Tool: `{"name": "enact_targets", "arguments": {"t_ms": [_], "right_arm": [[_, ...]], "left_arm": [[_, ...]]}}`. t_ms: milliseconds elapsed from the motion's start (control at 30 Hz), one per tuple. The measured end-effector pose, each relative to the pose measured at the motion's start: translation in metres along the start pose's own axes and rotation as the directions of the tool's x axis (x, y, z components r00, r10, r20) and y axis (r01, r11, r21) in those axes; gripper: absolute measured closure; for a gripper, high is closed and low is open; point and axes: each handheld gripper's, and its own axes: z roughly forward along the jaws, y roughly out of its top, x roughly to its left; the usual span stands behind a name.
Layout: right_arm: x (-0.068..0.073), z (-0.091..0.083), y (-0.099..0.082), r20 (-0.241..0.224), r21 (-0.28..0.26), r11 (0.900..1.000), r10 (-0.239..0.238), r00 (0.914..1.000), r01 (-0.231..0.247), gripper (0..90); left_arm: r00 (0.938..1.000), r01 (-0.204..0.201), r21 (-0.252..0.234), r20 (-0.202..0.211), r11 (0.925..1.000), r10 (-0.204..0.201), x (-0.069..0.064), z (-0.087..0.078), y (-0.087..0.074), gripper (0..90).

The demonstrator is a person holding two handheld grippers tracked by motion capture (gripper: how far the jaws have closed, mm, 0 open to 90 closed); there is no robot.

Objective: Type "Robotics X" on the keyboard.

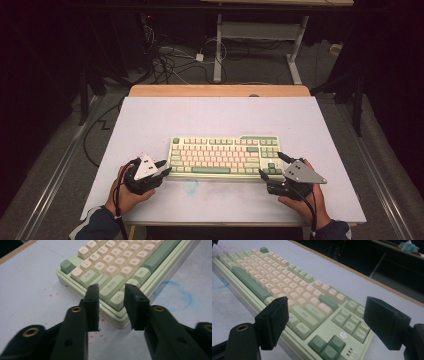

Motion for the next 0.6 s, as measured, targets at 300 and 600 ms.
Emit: {"name": "enact_targets", "arguments": {"t_ms": [300,600], "right_arm": [[-0.002,-0.006,-0.011,0.006,0.02,0.9998,0.008,0.9999,-0.009,21.0],[0.001,-0.004,-0.011,-0.002,0.025,0.9997,0.003,1.0,-0.003,21.0]], "left_arm": [[0.9999,-0.001,0.045,0.011,0.999,0.0,-0.003,0.003,0.008,87.7],[0.9991,-0.009,0.078,0.041,0.9969,0.006,-0.018,0.022,0.023,87.6]]}}
